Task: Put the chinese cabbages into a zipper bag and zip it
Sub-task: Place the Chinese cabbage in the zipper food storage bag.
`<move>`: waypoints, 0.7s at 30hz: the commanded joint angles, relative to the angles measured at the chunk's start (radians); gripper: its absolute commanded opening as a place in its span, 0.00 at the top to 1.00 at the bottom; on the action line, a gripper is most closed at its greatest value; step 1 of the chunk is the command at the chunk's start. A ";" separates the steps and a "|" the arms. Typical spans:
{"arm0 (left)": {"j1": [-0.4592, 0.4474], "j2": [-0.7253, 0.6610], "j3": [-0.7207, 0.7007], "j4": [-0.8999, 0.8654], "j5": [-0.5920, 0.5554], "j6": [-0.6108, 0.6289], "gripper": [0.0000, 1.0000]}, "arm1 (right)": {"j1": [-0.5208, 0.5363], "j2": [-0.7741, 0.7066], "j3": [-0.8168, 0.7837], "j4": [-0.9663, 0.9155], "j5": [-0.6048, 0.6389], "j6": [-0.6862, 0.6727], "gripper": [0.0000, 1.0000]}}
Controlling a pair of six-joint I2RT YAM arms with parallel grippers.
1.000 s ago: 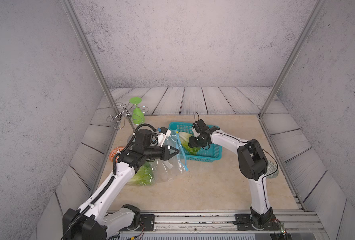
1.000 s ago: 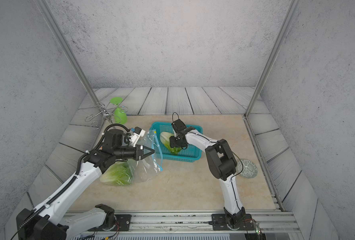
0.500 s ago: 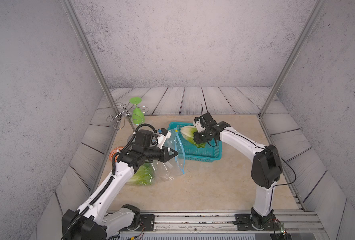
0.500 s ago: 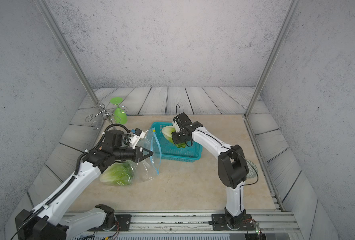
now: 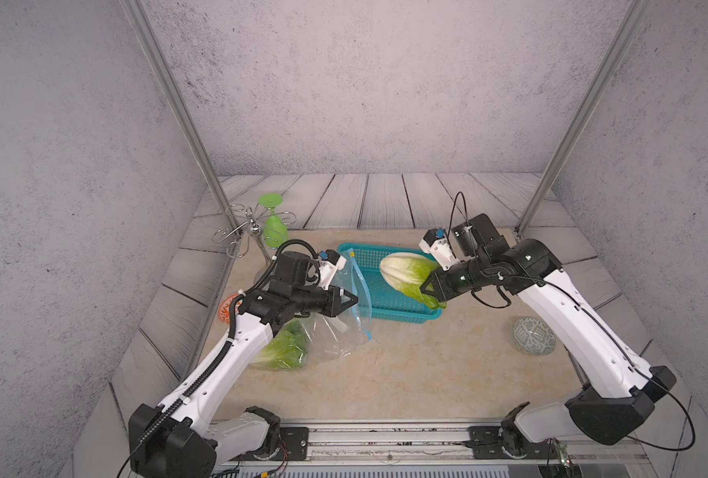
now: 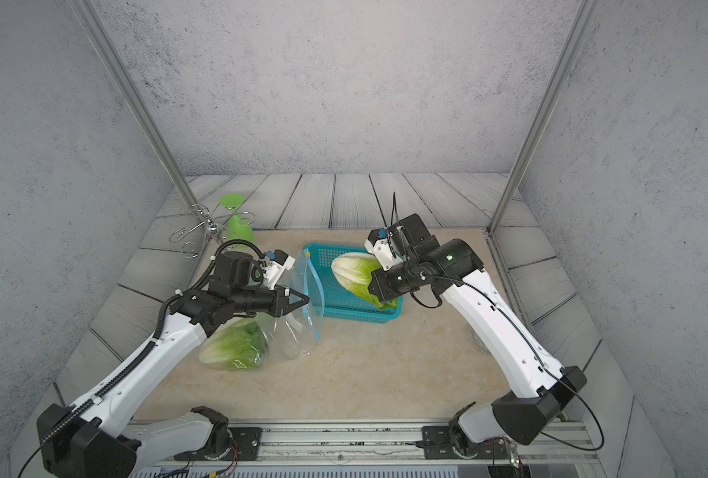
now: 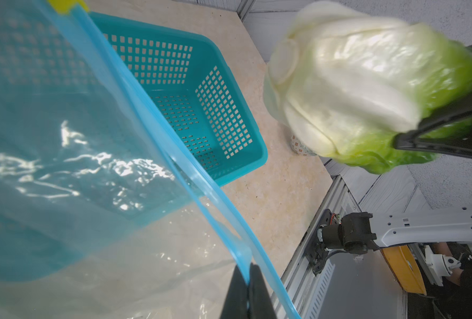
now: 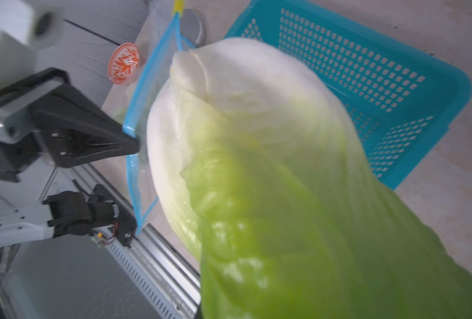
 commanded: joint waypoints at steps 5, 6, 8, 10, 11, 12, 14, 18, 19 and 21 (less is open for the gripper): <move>-0.036 -0.085 -0.084 0.079 -0.074 -0.087 1.00 | 0.129 0.076 -0.056 0.029 -0.129 0.047 0.92; -0.036 -0.103 -0.095 0.080 -0.085 -0.096 1.00 | 0.129 0.076 -0.089 0.043 -0.130 0.053 0.92; -0.036 -0.140 -0.116 0.064 -0.112 -0.107 1.00 | 0.129 0.076 -0.166 0.073 -0.133 0.058 0.93; -0.035 -0.173 -0.137 0.056 -0.124 -0.127 1.00 | 0.129 0.081 -0.210 0.087 -0.138 0.063 0.93; -0.035 -0.189 -0.151 0.061 -0.126 -0.140 1.00 | 0.129 0.085 -0.232 0.099 -0.143 0.069 0.94; -0.035 -0.203 -0.162 0.068 -0.128 -0.154 1.00 | 0.130 0.088 -0.246 0.107 -0.150 0.076 0.94; -0.035 -0.218 -0.184 0.084 -0.129 -0.171 1.00 | 0.140 0.097 -0.266 0.124 -0.166 0.089 0.95; -0.036 -0.206 -0.188 0.086 -0.111 -0.167 1.00 | 0.166 0.109 -0.257 0.114 -0.137 0.097 0.95; -0.036 -0.195 -0.181 0.091 -0.102 -0.167 1.00 | 0.174 0.112 -0.245 0.101 -0.125 0.094 0.95; -0.047 -0.168 -0.156 0.086 -0.086 -0.156 1.00 | 0.187 0.121 -0.226 0.069 -0.113 0.085 0.95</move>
